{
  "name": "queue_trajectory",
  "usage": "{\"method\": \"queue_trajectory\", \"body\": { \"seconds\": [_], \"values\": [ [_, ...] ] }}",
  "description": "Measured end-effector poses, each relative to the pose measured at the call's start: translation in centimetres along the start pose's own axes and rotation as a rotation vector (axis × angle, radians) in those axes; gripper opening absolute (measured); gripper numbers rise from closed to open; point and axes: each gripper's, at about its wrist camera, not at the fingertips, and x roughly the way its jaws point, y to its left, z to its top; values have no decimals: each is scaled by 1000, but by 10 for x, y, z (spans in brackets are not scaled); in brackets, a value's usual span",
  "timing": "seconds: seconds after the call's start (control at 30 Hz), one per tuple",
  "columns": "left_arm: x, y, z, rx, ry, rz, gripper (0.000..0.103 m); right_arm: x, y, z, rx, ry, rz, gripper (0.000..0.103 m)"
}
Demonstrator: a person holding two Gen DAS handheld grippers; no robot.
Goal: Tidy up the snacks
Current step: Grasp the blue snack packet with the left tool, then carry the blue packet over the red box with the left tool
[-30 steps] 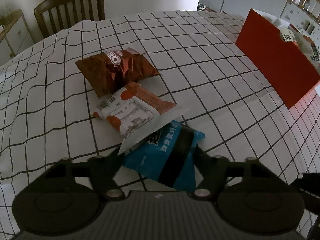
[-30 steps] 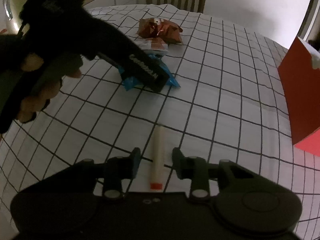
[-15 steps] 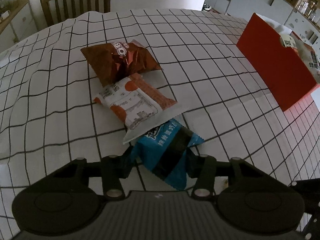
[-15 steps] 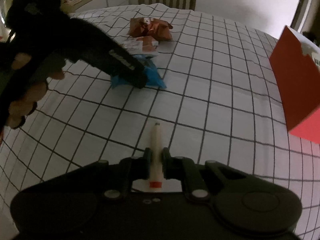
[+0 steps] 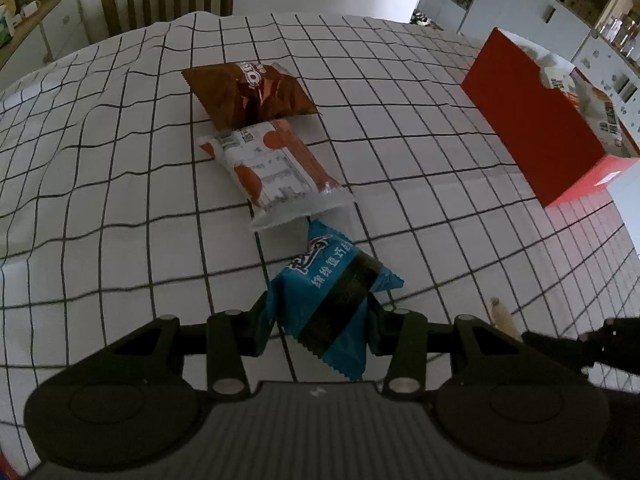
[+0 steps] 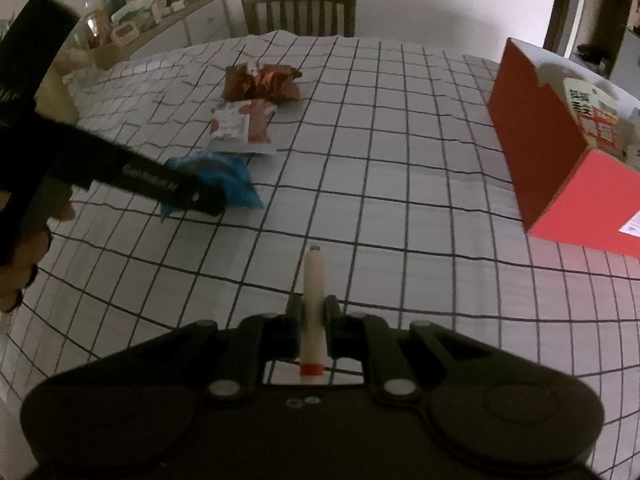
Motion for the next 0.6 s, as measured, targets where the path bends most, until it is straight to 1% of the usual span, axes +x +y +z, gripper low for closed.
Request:
{"method": "queue_trajectory", "body": {
  "seconds": [0.3,0.6],
  "values": [
    [-26,-25,-12,17,-6,-12,44,-28,-19,2,28,-44,-3,9],
    [-58,-64,-8,29,-62,-47,44,-60,-44,7,33,-94,1,9]
  ]
}}
